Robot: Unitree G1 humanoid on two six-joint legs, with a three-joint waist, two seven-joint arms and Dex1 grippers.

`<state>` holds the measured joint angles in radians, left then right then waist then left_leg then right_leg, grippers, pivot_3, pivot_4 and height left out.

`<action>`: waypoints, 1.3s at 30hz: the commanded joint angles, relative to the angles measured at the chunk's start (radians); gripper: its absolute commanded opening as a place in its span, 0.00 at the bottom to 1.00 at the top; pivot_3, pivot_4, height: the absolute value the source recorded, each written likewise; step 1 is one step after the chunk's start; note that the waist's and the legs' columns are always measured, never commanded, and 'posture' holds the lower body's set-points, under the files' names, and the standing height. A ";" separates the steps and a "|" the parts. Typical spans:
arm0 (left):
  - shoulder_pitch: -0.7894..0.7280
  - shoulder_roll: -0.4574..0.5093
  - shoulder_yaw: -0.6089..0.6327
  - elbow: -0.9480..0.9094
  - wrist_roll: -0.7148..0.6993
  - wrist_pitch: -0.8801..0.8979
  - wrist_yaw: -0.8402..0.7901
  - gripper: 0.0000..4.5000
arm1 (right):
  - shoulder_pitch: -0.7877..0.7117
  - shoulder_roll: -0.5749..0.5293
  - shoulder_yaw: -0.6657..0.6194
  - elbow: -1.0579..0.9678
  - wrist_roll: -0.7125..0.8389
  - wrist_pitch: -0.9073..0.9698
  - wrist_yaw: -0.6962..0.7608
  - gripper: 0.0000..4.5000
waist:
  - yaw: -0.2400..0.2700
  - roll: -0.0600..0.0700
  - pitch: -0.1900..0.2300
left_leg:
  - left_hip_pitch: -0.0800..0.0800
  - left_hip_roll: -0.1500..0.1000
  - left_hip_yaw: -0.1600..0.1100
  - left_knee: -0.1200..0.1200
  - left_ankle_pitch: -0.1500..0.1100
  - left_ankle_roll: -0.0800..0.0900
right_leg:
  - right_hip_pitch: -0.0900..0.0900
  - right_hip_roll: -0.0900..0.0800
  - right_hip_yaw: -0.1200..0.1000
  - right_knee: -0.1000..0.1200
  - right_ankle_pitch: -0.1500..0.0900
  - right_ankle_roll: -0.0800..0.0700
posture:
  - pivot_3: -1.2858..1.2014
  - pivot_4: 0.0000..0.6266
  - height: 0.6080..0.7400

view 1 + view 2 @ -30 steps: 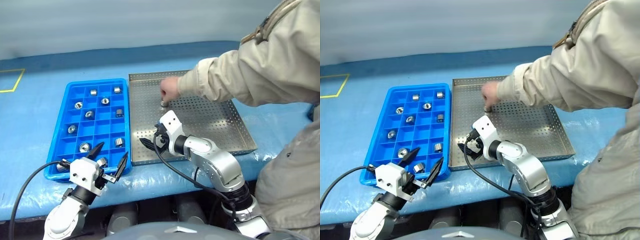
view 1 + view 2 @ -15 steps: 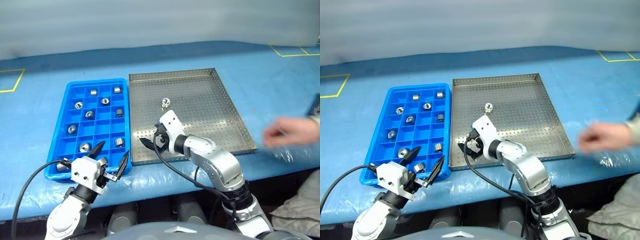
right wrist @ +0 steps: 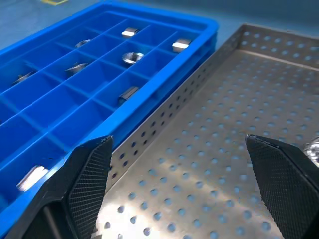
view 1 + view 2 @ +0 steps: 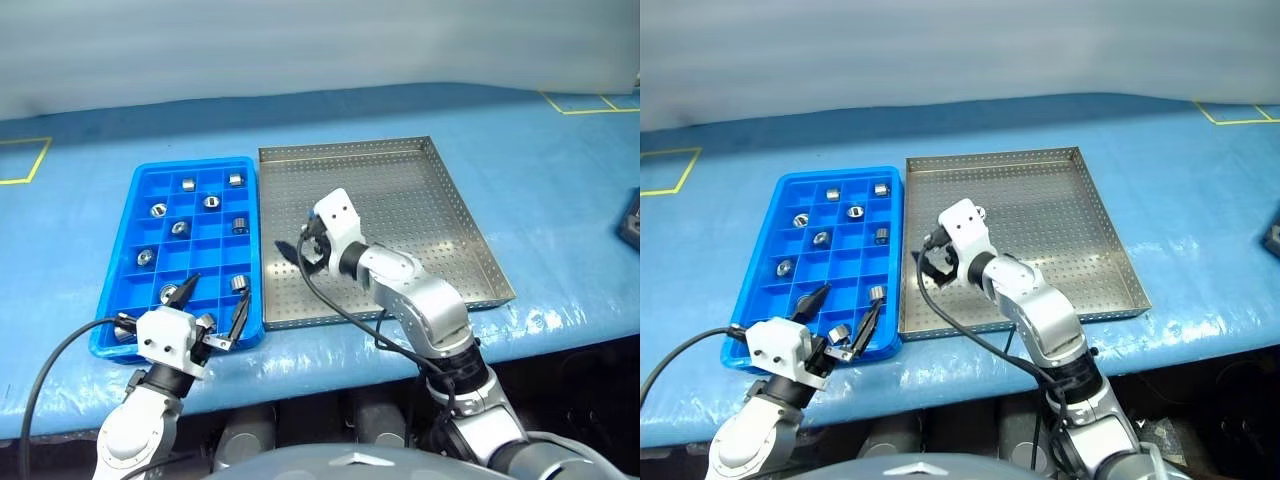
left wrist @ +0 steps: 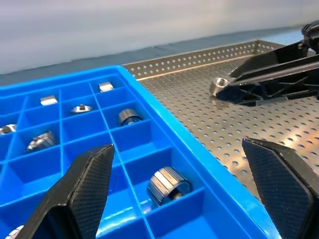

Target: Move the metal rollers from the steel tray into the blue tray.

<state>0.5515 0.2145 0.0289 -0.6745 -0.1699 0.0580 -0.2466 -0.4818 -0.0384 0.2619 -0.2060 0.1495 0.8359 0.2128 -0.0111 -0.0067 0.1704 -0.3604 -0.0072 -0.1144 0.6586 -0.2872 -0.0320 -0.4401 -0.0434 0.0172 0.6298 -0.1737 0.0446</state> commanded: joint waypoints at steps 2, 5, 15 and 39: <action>-0.063 -0.028 0.059 -0.024 -0.016 0.021 0.057 1.00 | -0.097 0.093 -0.074 0.191 -0.086 -0.174 -0.176 1.00 | 0.000 0.000 0.000 | 0.000 0.000 0.000 0.000 0.000 0.000 | 0.000 0.000 0.000 0.000 0.001 0.000 | 0.56 0.24 1.00; -0.109 -0.048 0.081 -0.034 -0.022 0.063 0.094 1.00 | -0.157 0.147 -0.130 0.332 -0.106 -0.265 -0.263 1.00 | -0.001 0.000 0.000 | 0.000 0.000 0.001 0.000 0.000 0.000 | 0.000 0.000 0.001 -0.001 0.004 0.004 | 0.56 0.24 1.00; -0.169 -0.087 0.056 -0.081 -0.101 0.218 0.127 1.00 | -0.344 0.201 -0.296 0.796 -0.073 -0.491 -0.393 1.00 | -0.006 0.000 0.000 | 0.000 0.000 0.001 0.000 0.000 0.000 | 0.000 0.000 0.001 -0.001 0.007 -0.001 | 0.56 0.24 1.00; -0.114 -0.044 -0.046 -0.078 -0.069 0.177 0.057 1.00 | -0.350 0.205 -0.237 0.927 -0.076 -0.546 -0.214 0.38 | -0.011 0.001 0.000 | 0.001 0.000 0.001 -0.001 0.000 0.000 | 0.000 0.001 0.002 -0.001 0.007 -0.001 | 0.58 0.24 1.00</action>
<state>0.4377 0.1632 -0.0267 -0.7106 -0.2448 0.2675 -0.1844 -0.8143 0.1299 0.0086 0.7806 0.0756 0.2957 -0.0185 -0.0221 -0.0057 0.1699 -0.3597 -0.0073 -0.1131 0.6571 -0.2869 -0.0318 -0.4402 -0.0425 0.0197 0.6287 -0.1672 0.0438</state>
